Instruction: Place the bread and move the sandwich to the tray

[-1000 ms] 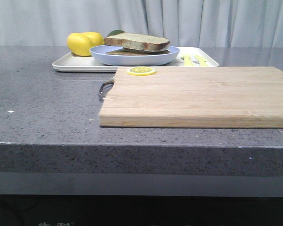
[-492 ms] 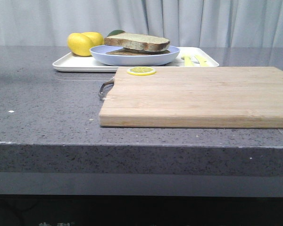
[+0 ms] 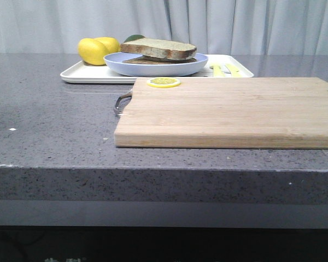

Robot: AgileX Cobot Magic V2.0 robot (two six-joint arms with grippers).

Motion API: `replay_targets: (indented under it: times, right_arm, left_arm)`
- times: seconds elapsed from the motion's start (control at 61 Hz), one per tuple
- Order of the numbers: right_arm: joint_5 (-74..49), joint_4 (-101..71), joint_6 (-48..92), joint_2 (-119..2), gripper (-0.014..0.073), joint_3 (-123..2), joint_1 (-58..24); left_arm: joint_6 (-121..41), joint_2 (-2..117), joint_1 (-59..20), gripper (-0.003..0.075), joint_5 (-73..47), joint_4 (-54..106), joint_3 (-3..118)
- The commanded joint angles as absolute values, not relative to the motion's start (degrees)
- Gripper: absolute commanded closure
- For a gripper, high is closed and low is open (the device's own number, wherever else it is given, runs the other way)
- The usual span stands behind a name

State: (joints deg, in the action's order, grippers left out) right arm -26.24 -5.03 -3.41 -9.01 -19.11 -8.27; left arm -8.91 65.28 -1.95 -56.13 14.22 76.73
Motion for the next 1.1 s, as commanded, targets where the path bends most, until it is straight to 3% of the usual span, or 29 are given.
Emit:
replay_targets:
  times: [0.0,0.541,0.836,1.082]
  right_arm:
    - [-21.52,-5.29,-3.28,-9.66,0.0652,-20.68,-8.12]
    - [-21.52,-5.29,-3.28,-9.66,0.0652,-20.68,-8.12]
    - [-21.52,-5.29,-3.28,-9.66,0.0652,-20.68,-8.12]
    - [-21.52,-5.29,-3.28,-9.66,0.0652,-20.68,-8.12]
  left_arm:
    - [-8.89,58.48,-1.77,0.0741,-49.91,16.19,72.58]
    - [-8.89,22.17,-1.77,0.0741,-42.09,19.28,40.27]
    - [-8.89,6.76,-1.77,0.0741,-38.55,19.75,35.46]
    - [-8.89,5.04,-1.77,0.0741,-38.55,21.08,35.36]
